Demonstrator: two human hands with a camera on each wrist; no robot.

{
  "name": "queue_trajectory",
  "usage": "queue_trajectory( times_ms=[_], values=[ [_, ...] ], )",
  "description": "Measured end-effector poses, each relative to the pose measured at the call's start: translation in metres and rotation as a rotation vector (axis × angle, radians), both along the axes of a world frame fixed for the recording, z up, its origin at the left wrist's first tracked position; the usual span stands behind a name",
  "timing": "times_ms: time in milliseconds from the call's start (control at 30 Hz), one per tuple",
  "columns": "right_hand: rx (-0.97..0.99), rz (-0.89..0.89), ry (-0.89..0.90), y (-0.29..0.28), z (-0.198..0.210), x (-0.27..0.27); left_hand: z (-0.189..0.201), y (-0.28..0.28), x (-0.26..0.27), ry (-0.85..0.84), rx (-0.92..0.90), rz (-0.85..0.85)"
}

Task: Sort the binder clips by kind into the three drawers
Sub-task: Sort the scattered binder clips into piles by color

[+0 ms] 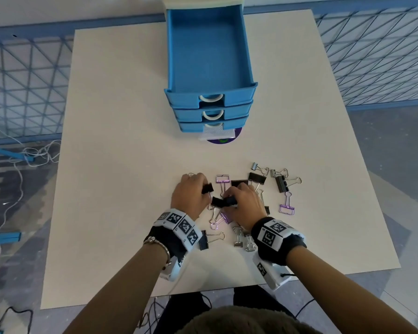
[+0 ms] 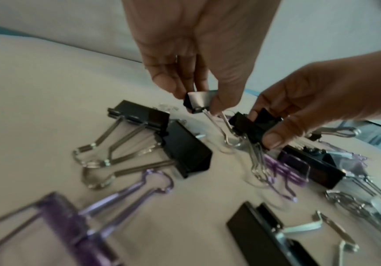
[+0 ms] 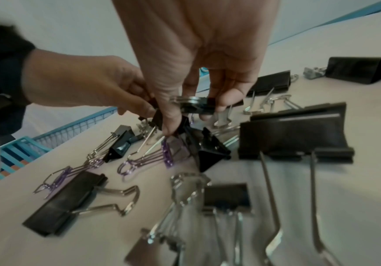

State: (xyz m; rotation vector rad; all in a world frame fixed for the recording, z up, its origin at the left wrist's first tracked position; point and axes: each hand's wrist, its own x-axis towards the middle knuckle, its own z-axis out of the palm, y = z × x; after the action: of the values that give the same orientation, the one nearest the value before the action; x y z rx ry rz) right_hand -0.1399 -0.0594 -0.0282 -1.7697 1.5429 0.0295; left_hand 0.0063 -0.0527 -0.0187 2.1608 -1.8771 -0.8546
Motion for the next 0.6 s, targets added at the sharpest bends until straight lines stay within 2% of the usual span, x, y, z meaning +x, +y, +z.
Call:
queue_trajectory(
  times_ms=[200, 367, 500, 600],
  values=[
    [-0.090, -0.014, -0.024, -0.005, 0.003, -0.009, 0.008, 0.022, 0.036, 0.160, -0.159, 0.306],
    [-0.028, 0.022, -0.015, -0.008, 0.005, 0.001, -0.009, 0.034, 0.057, 0.226, -0.004, 0.548],
    [-0.027, 0.022, 0.041, -0.004, 0.003, 0.015, -0.012, 0.037, 0.050, 0.128, 0.165, 0.506],
    [0.011, -0.015, 0.079, 0.000, -0.001, 0.021, -0.015, 0.034, 0.041, 0.047, 0.205, 0.430]
  ],
)
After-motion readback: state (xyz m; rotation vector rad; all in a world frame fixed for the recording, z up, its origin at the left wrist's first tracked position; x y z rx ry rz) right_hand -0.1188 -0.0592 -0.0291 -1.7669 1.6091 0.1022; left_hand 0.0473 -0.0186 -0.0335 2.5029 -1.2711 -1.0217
